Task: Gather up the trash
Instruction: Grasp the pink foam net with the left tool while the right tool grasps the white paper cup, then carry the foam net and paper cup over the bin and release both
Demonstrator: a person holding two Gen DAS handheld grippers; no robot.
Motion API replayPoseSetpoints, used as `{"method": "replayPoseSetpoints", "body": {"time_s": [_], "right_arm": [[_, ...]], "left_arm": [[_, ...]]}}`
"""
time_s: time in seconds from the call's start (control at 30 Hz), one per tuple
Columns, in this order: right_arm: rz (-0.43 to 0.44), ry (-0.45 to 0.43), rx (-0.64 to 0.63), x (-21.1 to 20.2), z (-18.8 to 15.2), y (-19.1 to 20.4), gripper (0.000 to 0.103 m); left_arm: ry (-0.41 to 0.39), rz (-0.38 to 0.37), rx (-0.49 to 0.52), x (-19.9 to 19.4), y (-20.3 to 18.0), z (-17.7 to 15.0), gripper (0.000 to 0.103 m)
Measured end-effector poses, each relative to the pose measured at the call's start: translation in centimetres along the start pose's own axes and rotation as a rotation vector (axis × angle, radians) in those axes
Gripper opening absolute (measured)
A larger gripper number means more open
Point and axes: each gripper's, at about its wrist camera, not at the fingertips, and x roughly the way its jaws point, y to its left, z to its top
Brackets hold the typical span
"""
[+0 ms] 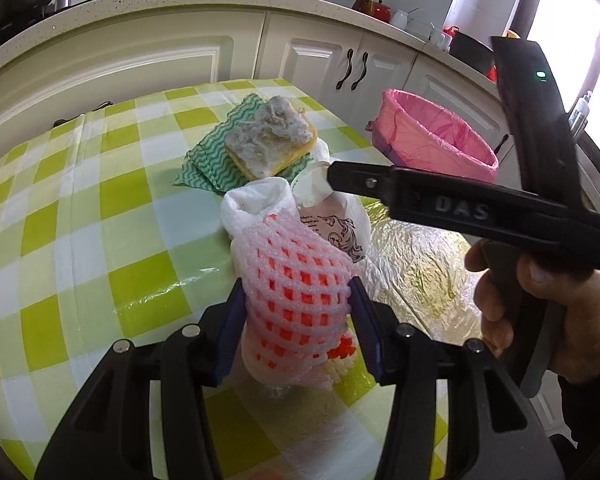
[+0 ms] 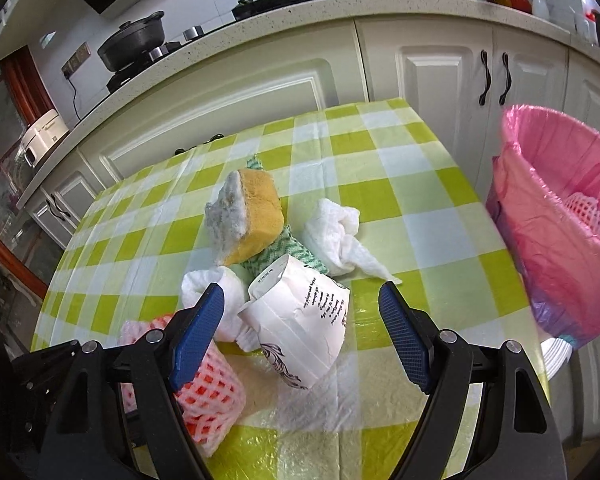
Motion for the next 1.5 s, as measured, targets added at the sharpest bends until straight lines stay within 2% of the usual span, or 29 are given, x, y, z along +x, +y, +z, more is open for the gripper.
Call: {"method": "replayPoseSetpoints", "body": {"time_s": [0.13,0.23,0.3,0.43,0.57,0.63,0.73,0.8,0.87,1.0,1.2,1.23,1.27,1.5], "right_arm": [[0.009,0.031,0.010,1.2,0.0,0.0,0.074],[0.013,0.054,0.008,1.8,-0.3,0.0,0.069],[0.018,0.066,0.003,2.1,-0.4,0.1,0.061],[0.024,0.069,-0.011,2.1,-0.6,0.3,0.059],[0.037,0.062,-0.025,1.6,-0.6,0.4,0.048],[0.039,0.060,-0.030,1.2,-0.8,0.5,0.046],[0.041,0.059,-0.024,0.7,-1.1,0.3,0.050],[0.016,0.073,-0.039,0.8,-1.4,0.4,0.070],[-0.022,0.064,-0.061,0.8,-1.8,0.5,0.075],[-0.048,0.063,-0.094,1.0,-2.0,0.6,0.075],[-0.026,0.086,-0.093,2.0,-2.4,1.0,0.075],[-0.029,0.086,-0.087,2.2,-2.4,0.9,0.074],[-0.026,0.086,-0.079,2.3,-2.4,0.8,0.066],[-0.011,0.084,-0.086,2.3,-2.4,0.8,0.064]], "left_arm": [[-0.007,-0.009,0.018,-0.7,-0.3,0.1,0.046],[-0.007,-0.012,0.036,-1.4,-0.5,0.0,0.045],[-0.014,-0.009,0.036,-2.0,-0.3,0.0,0.045],[-0.030,0.011,0.023,-3.1,0.4,0.2,0.044],[-0.041,0.029,0.005,-3.8,1.0,0.3,0.044],[-0.048,0.033,-0.004,-4.1,1.2,0.4,0.044],[-0.048,0.035,-0.001,-4.2,1.2,0.3,0.044],[-0.047,0.035,0.000,-4.2,1.1,0.3,0.044],[-0.047,0.037,-0.001,-4.1,1.1,0.3,0.045],[-0.055,0.052,-0.007,-4.3,1.3,0.3,0.045],[-0.064,0.081,-0.036,-4.6,2.5,0.4,0.045],[-0.063,0.082,-0.038,-4.6,2.6,0.4,0.045],[-0.061,0.083,-0.039,-4.6,2.6,0.4,0.045],[-0.057,0.074,-0.040,-4.2,2.5,0.2,0.045]]}}
